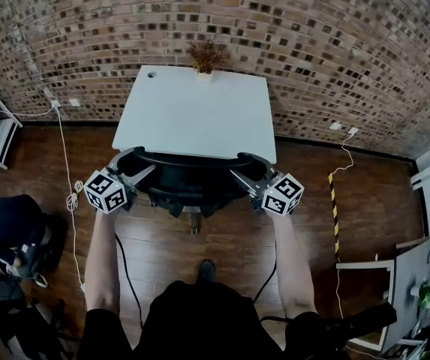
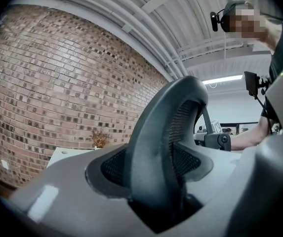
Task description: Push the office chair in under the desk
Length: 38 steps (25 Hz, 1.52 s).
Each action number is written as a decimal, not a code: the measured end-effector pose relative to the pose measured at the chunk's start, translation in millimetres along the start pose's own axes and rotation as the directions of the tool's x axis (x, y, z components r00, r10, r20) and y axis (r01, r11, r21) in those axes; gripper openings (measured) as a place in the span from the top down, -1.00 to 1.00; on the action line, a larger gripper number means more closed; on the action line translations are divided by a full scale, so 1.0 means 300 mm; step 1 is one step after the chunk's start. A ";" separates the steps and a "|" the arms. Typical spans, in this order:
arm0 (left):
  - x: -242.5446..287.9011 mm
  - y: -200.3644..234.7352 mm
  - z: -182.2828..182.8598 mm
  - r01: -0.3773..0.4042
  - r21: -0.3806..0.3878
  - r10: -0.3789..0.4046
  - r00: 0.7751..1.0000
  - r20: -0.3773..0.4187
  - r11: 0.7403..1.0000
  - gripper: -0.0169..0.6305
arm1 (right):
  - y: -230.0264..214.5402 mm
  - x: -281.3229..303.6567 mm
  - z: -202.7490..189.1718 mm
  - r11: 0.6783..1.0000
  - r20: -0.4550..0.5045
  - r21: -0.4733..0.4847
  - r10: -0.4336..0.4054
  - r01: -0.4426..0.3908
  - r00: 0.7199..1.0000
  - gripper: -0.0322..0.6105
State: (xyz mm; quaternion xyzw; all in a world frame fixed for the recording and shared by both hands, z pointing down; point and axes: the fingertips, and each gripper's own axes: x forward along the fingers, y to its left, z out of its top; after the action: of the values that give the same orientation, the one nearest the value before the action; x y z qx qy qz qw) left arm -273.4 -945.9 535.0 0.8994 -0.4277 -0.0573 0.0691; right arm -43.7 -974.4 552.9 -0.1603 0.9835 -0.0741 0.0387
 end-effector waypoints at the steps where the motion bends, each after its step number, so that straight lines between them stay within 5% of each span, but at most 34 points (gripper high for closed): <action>1: 0.018 0.033 -0.018 0.001 0.001 -0.001 1.000 0.000 1.000 -0.26 | -0.028 0.020 -0.016 1.000 0.000 0.000 -0.002 0.002 1.000 0.25; 17: 0.275 0.406 -0.033 0.054 -0.009 -0.054 0.998 -0.021 0.998 -0.28 | -0.348 0.250 -0.052 0.997 0.006 0.010 -0.074 0.074 0.997 0.25; 38: 0.281 0.425 0.009 0.054 0.027 -0.055 0.998 0.017 0.998 -0.25 | -0.365 0.272 -0.031 0.996 0.027 -0.015 -0.084 0.085 0.996 0.23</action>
State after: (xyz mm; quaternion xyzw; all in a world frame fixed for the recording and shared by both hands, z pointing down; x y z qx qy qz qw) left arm -318.1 -1091.3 550.7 0.9111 -0.4043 -0.0616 0.0517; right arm -87.8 -1102.2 575.1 -0.2030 0.9758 -0.0655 0.0473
